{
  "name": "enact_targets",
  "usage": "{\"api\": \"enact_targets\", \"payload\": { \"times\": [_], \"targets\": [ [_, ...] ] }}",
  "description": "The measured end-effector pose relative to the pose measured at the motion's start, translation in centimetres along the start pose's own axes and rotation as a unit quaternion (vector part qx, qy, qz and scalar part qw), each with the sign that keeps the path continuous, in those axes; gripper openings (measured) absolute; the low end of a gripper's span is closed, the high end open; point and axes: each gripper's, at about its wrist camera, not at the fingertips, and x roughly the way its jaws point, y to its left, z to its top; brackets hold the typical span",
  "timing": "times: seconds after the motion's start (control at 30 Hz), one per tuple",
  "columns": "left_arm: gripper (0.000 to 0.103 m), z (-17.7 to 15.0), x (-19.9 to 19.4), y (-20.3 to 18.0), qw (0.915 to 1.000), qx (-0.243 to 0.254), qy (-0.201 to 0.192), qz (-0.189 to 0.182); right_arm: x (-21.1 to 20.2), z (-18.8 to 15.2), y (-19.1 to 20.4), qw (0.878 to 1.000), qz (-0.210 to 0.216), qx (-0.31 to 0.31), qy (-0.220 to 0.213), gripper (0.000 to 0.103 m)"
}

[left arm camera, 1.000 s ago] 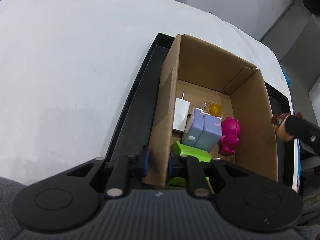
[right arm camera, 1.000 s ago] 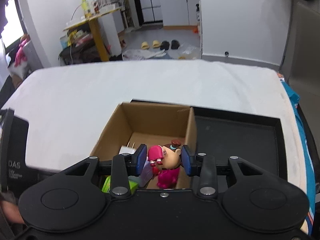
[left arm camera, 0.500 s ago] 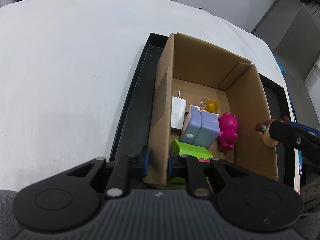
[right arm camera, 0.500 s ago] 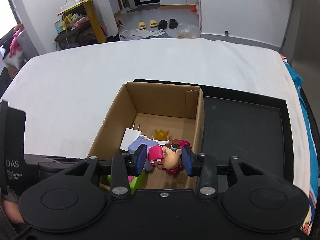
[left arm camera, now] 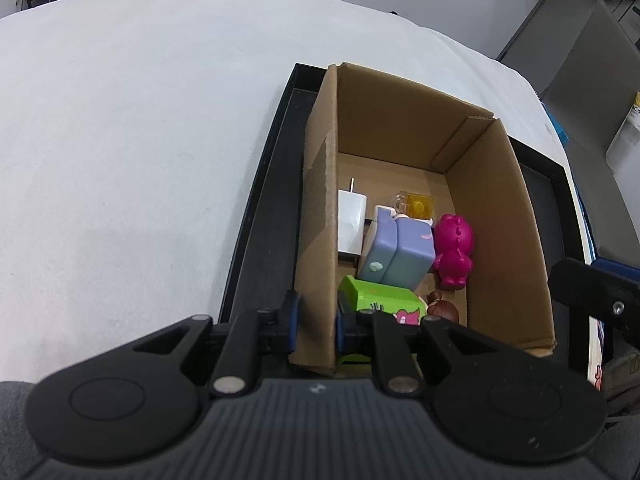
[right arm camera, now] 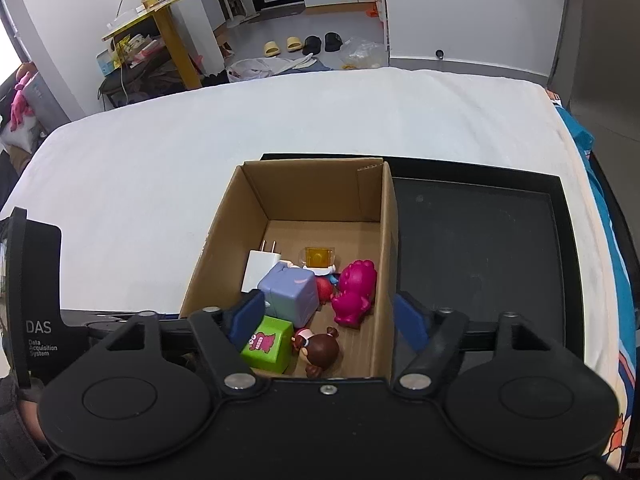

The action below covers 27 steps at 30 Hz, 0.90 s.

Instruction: Organize rigid objects

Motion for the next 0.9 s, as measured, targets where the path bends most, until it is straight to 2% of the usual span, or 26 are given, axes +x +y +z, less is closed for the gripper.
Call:
{"api": "enact_targets", "payload": {
  "times": [0.17,0.23,0.6,0.7,0.9],
  "targets": [
    [0.017,0.0,-0.8,-0.4,0.9999,0.017,0.002,0.001,0.0,-0.3,-0.3,1.000,0.002,0.013,0.008,0.075],
    [0.017,0.1,-1.2,-0.6,0.9998,0.021,0.005,0.004,-0.1,-0.3,-0.5,1.000,0.003,0.020,0.007,0.080],
    [0.022,0.5,-3.8,-1.7,0.9989,0.048,0.000,-0.001,-1.4,-0.7,-2.6,0.998,0.007,0.062,0.004,0.091],
    [0.027,0.4,-4.7,-2.0,0.9987,0.050,-0.005,-0.003,-2.0,-0.8,-3.2,0.998,0.001,0.069,0.000,0.094],
    [0.051,-0.1,-6.7,-2.9,0.9982,0.054,-0.018,-0.019,-3.4,-1.0,-4.2,0.997,-0.010,0.077,-0.011,0.103]
  ]
}}
